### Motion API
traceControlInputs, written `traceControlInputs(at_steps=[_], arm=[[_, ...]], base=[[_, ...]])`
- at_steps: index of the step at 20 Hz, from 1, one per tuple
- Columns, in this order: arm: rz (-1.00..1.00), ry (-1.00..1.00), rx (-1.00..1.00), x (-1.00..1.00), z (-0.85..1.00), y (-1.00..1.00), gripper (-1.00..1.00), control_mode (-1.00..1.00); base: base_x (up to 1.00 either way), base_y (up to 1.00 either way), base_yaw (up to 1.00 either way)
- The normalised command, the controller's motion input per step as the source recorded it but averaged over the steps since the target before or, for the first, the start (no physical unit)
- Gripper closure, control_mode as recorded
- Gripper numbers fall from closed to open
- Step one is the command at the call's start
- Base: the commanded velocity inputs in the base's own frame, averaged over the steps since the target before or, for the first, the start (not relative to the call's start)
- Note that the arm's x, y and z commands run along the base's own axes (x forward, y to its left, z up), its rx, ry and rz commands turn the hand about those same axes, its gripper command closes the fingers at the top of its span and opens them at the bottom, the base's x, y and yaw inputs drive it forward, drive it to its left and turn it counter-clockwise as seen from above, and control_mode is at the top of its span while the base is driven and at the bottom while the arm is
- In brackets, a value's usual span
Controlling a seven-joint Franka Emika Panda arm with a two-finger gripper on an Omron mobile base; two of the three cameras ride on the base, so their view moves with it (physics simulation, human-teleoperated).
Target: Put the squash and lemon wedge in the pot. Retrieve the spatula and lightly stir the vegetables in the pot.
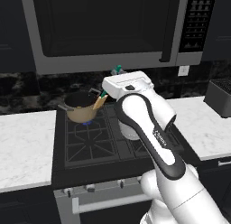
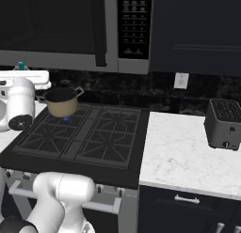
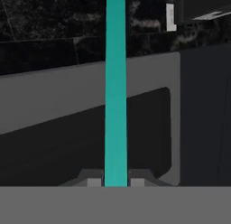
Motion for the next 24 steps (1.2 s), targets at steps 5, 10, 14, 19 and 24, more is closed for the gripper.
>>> traceControlInputs(at_steps=[5,10,14,19,24], arm=[[-0.03,-0.15,0.09,0.02,-0.03,-0.28,1.0,-1.0],[-0.02,-0.23,0.06,0.1,0.0,-0.14,1.0,-1.0],[-0.02,-0.09,0.07,0.47,-0.06,-0.16,1.0,-1.0],[0.0,0.0,0.11,0.46,-0.32,-0.1,1.0,-1.0],[0.0,0.01,0.16,0.62,-0.54,-0.01,1.0,-1.0]], base=[[0.0,0.0,0.0],[0.0,0.0,0.0],[0.0,0.0,0.0],[0.0,0.0,0.0],[0.0,0.0,0.0]])
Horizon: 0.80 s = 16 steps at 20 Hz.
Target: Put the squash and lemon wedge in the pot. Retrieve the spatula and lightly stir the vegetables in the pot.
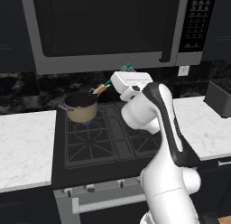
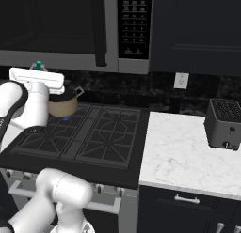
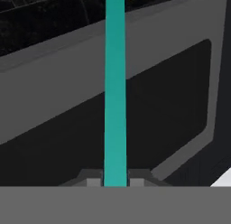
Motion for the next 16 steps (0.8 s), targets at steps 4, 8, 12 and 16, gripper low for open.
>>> traceControlInputs(at_steps=[4,8,12,16], arm=[[0.0,0.1,0.04,0.64,-0.07,0.0,1.0,-1.0],[0.0,0.12,0.0,0.23,0.0,0.0,1.0,-1.0],[0.0,0.03,0.0,0.08,-0.11,0.0,1.0,-1.0],[0.0,0.01,0.0,0.4,-0.08,0.08,1.0,-1.0]], base=[[0.0,0.0,0.0],[0.0,0.0,0.0],[0.0,0.0,0.0],[0.0,0.0,0.0]])
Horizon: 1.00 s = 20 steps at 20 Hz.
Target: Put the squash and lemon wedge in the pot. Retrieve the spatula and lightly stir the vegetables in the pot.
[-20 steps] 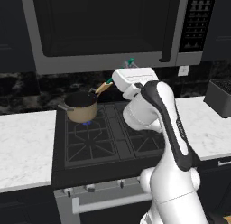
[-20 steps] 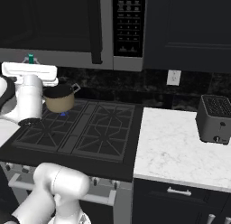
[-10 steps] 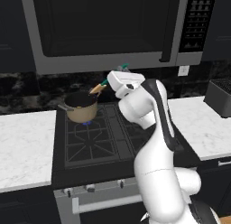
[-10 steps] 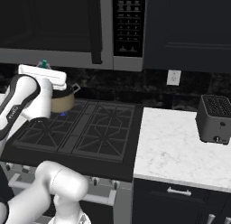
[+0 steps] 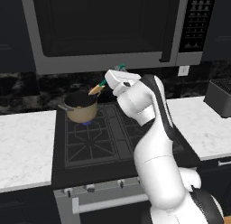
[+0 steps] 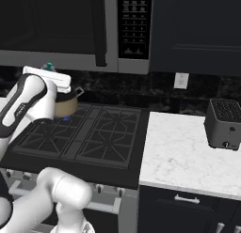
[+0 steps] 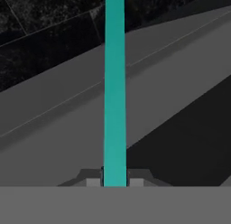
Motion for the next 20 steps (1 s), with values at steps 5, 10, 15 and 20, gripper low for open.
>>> traceControlInputs(at_steps=[5,10,15,20], arm=[[0.0,0.06,0.0,0.42,-0.27,0.01,1.0,-1.0],[0.0,0.07,0.0,0.35,-0.52,0.09,1.0,-1.0],[0.0,0.01,0.0,0.41,-0.11,0.22,1.0,-1.0],[-0.01,0.01,0.0,0.24,-0.28,0.44,1.0,-1.0]], base=[[0.0,0.0,0.0],[0.0,0.0,0.0],[0.0,0.0,0.0],[0.0,0.0,0.0]])
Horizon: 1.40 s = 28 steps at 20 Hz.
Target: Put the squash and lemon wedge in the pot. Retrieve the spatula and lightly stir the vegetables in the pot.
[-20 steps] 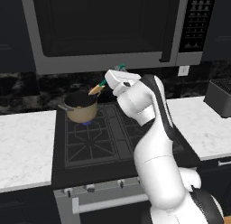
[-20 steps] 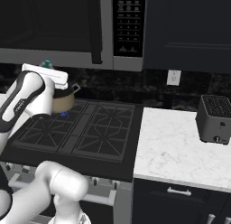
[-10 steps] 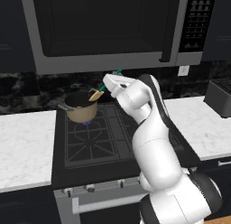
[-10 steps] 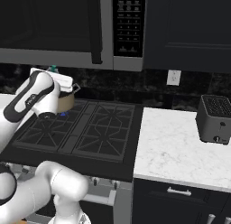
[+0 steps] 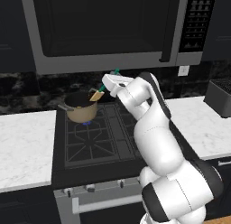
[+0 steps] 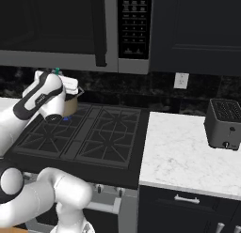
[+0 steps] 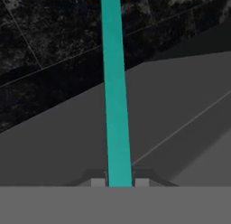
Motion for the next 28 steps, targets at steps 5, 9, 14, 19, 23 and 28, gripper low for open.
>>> traceControlInputs(at_steps=[5,9,14,19,23,28], arm=[[-0.02,0.0,0.0,0.19,-0.48,0.52,1.0,-1.0],[-0.03,0.0,0.0,0.31,-0.5,0.57,1.0,-1.0],[-0.03,0.0,0.0,0.39,-0.13,0.5,1.0,-1.0],[-0.03,0.0,0.0,0.3,-0.36,0.54,1.0,-1.0],[-0.03,0.0,0.01,0.26,-0.82,0.51,1.0,-1.0],[-0.04,0.0,0.0,0.31,-0.39,0.43,1.0,-1.0]], base=[[0.0,0.0,0.0],[0.0,0.0,0.0],[0.0,0.0,0.0],[0.0,0.0,0.0],[0.0,0.0,0.0],[0.0,0.0,0.0]])
